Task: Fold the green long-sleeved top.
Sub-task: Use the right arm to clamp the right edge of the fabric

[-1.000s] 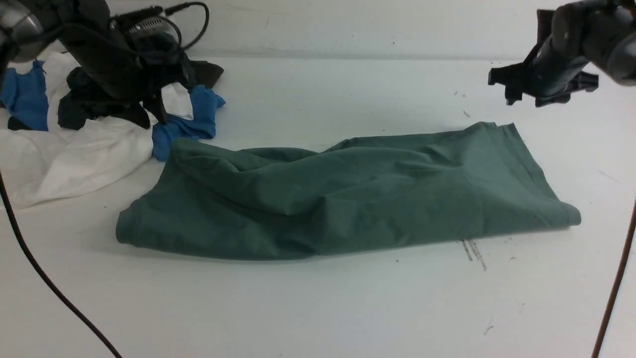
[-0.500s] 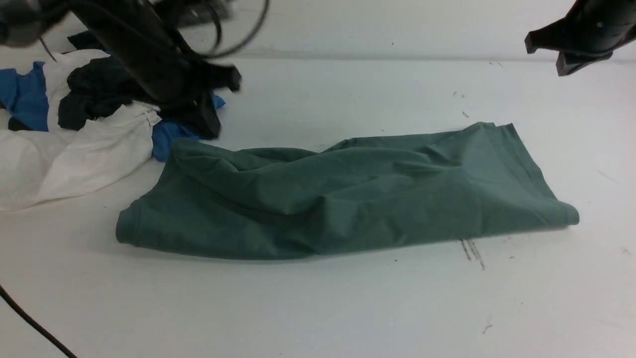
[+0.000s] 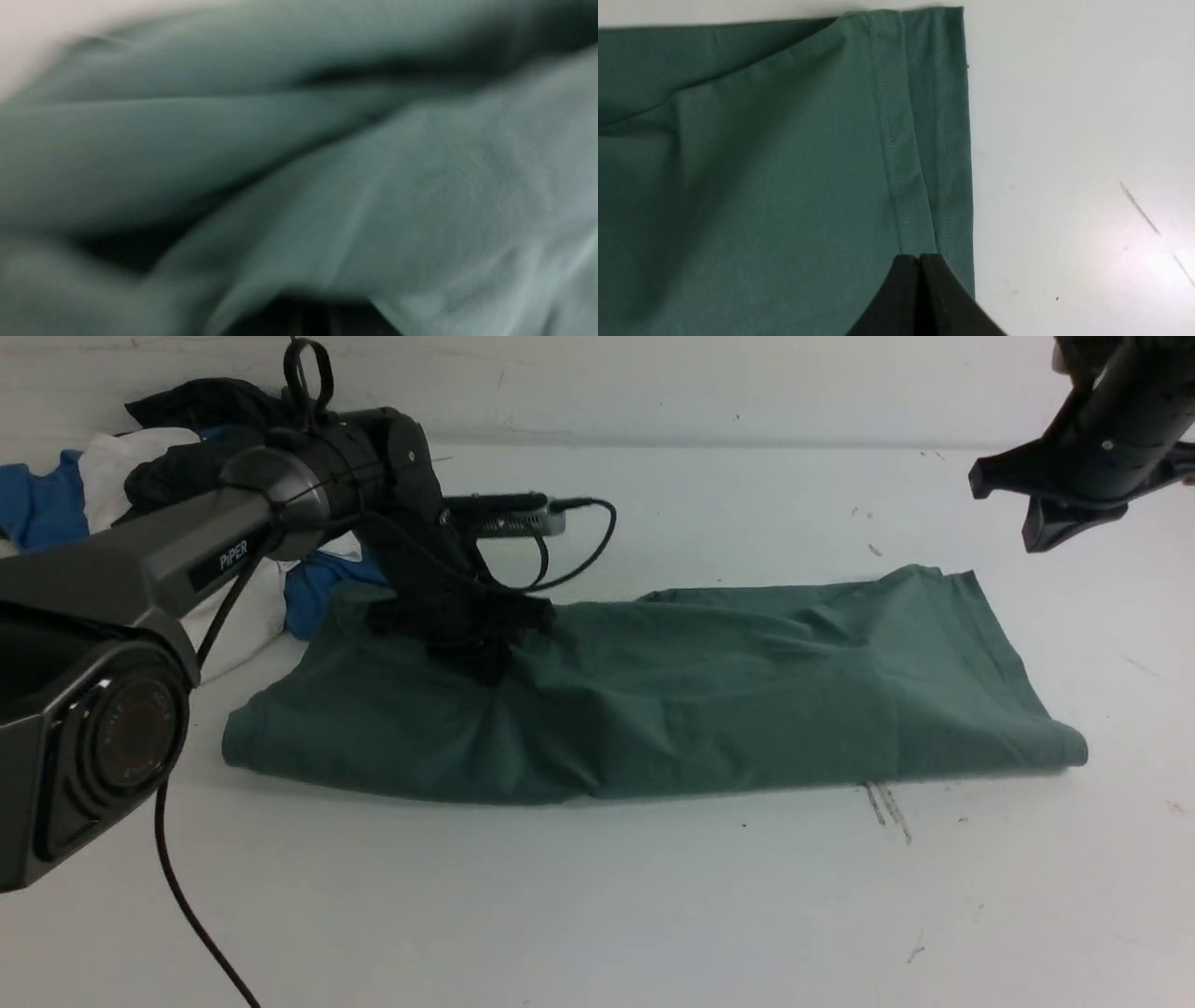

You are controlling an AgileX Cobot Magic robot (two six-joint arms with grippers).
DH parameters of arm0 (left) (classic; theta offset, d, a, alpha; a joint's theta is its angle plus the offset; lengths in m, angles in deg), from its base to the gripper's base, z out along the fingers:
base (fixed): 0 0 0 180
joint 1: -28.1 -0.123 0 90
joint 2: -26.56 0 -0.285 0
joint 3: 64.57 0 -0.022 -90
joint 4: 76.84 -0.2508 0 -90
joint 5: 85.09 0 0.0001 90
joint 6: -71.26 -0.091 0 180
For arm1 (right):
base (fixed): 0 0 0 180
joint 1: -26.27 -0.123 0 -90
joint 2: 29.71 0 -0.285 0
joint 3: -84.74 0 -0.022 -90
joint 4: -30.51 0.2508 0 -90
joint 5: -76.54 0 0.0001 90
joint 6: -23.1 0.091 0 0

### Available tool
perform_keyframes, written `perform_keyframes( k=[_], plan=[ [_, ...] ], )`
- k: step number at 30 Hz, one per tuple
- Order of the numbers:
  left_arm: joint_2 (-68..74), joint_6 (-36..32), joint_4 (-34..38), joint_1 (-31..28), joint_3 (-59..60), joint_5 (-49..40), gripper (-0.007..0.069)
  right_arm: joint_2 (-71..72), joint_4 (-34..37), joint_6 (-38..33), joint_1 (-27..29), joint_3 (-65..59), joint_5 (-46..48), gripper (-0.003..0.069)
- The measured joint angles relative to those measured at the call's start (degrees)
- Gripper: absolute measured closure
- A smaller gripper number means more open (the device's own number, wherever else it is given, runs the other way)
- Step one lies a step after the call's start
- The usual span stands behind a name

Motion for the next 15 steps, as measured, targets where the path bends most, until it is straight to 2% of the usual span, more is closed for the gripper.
perform_keyframes(
  k=[3,7,9,12,13,15],
  plan=[
    [0.45,2.15,-0.14,-1.59,-4.81,1.11,0.0629,-1.59,0.84,0.00,0.00,0.00,-0.11,0.0656],
    [0.39,3.71,-0.41,-3.24,-8.90,-0.74,0.0629,-5.76,3.09,0.00,0.00,0.00,-0.28,0.0582],
    [0.39,3.83,-0.68,-3.63,-9.49,-3.26,0.0629,-9.28,3.82,0.00,0.00,0.00,-0.57,0.0488],
    [0.45,3.77,-0.73,-3.69,-9.55,-4.90,0.0629,-11.45,3.93,0.00,0.00,0.00,-0.74,0.0416],
    [0.45,3.77,-0.73,-3.69,-9.55,-5.56,0.0629,-12.92,3.93,0.00,0.14,0.00,-0.86,0.0363],
    [0.45,3.66,-0.68,-3.64,-9.55,-6.51,0.0629,-14.34,3.87,0.00,0.40,0.00,-1.07,0.0308]
  ],
)
